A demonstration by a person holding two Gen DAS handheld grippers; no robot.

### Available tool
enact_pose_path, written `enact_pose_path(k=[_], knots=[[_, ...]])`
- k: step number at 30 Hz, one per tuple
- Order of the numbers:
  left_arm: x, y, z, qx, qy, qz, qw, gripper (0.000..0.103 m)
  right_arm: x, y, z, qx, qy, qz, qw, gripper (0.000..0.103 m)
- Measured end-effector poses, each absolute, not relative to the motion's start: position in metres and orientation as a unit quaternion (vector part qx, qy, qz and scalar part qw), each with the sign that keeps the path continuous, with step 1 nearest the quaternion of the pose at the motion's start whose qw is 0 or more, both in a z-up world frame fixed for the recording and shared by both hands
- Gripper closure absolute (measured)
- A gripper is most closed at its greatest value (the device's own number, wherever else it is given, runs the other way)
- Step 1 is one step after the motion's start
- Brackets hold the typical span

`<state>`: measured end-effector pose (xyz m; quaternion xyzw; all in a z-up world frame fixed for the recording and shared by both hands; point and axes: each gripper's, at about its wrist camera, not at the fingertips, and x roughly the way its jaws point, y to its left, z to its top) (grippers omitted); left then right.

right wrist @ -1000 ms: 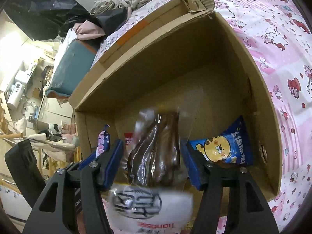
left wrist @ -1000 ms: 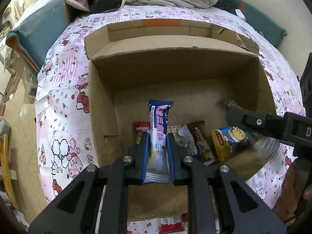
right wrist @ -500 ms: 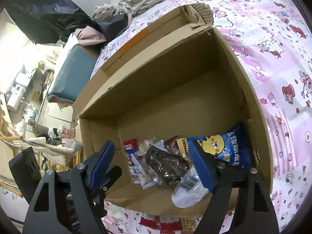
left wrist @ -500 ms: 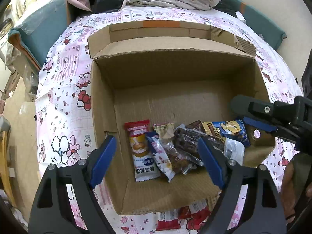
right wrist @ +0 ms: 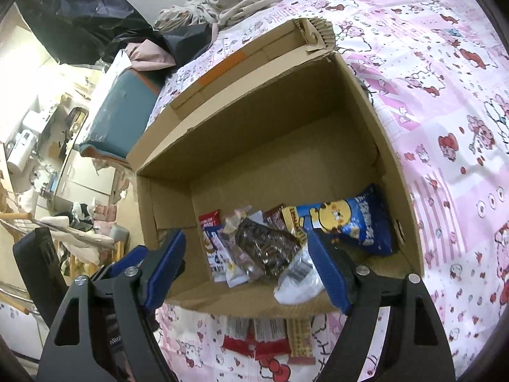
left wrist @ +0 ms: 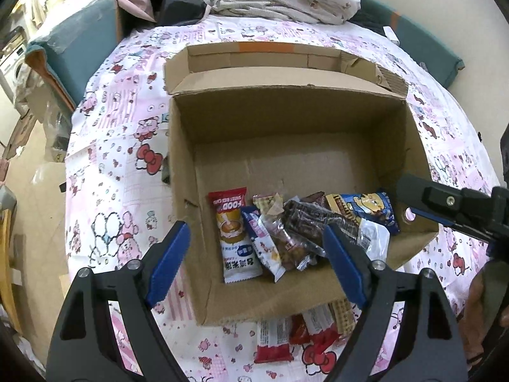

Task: Organize snacks
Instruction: 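Lower the blue bar into the box with the left tool while the right tool drops the meat packet in, then grasp the white-red wrapped bar with the left tool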

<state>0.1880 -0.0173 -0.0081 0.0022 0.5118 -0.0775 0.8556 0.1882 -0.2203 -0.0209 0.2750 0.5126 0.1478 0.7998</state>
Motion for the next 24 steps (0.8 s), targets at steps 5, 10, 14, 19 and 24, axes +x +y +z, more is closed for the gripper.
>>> enact_pose_path(k=[5, 10, 14, 19, 24], knots=[[0.174, -0.014, -0.007, 0.003, 0.511, -0.071, 0.856, 0.02, 0.168, -0.218, -0.016, 0.267, 0.514, 0.146, 0.802, 0.021], [0.155, -0.01, -0.002, 0.004, 0.504, -0.073, 0.861, 0.02, 0.148, -0.213, -0.018, 0.252, 0.525, 0.144, 0.8, 0.021], [0.142, -0.005, 0.001, 0.005, 0.5, -0.068, 0.863, 0.02, 0.128, -0.212, -0.019, 0.246, 0.529, 0.142, 0.799, 0.021], [0.13, 0.002, 0.001, -0.008, 0.503, -0.058, 0.862, 0.018, 0.11, -0.212, -0.021, 0.236, 0.536, 0.14, 0.799, 0.021], [0.12, 0.011, -0.005, -0.017, 0.513, -0.037, 0.857, 0.01, 0.097, -0.217, -0.027, 0.236, 0.542, 0.127, 0.796, 0.021]])
